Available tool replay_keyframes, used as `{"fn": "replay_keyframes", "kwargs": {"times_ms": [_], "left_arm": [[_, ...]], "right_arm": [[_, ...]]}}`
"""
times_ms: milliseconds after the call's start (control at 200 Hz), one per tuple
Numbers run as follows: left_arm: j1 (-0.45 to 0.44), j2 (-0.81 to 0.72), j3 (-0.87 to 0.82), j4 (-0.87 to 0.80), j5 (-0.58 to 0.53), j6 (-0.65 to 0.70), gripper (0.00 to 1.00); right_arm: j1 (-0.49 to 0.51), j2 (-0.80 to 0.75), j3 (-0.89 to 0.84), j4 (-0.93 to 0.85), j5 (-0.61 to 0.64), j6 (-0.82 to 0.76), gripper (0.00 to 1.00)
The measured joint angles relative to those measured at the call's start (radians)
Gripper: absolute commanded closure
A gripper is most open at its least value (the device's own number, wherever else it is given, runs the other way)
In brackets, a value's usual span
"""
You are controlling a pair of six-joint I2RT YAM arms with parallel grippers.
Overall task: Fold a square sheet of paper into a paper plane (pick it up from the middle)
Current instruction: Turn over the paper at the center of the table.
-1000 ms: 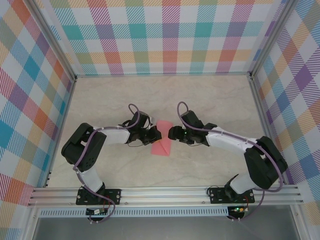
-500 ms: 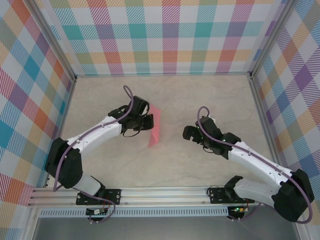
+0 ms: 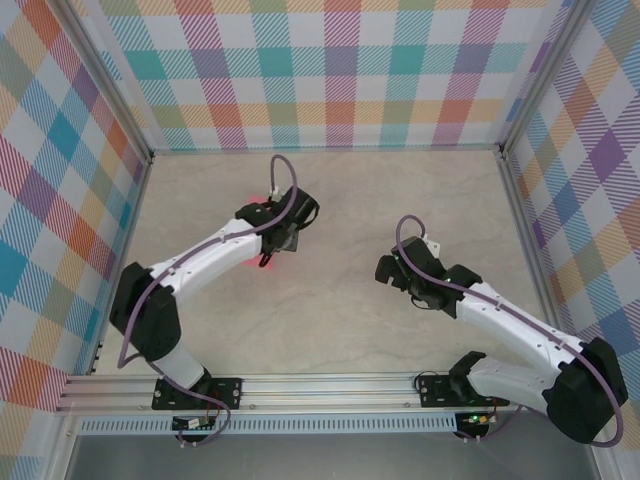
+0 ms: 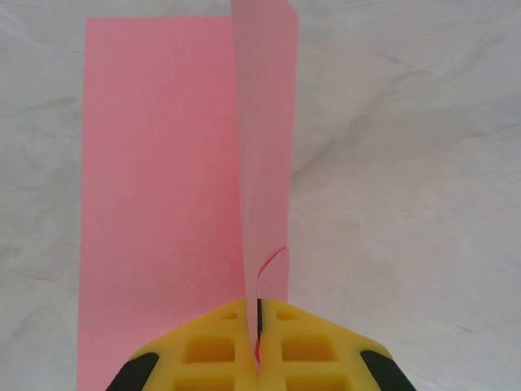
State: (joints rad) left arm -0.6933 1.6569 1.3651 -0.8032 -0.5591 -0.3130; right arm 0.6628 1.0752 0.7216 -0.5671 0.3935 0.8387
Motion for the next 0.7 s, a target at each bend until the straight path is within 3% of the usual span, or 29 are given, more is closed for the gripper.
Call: {"fn": "replay_keyframes", "kwargs": {"times_ms": [150, 320, 470, 700], "left_arm": [[-0.014, 0.168, 0.038, -0.023, -0.148, 0.0, 1.0], [-0.023, 0.311, 0.077, -0.034, -0.219, 0.0, 1.0], [-0.045, 0.389, 0.094, -0.03, -0.209, -0.006, 0.99], [-0.097, 0.435, 0.1, 0.003, -0.103, -0.031, 0.95]], "right_arm": [[-0.012, 0.012, 0.0, -0.029, -0.001, 0.011, 0.0], [-0.027, 0.013, 0.0, -0.048, -0.003, 0.015, 0.0], [-0.037, 0.013, 0.0, -0.057, -0.005, 0.02, 0.0], [-0.047, 0.013, 0.0, -0.064, -0.009, 0.029, 0.0]]}}
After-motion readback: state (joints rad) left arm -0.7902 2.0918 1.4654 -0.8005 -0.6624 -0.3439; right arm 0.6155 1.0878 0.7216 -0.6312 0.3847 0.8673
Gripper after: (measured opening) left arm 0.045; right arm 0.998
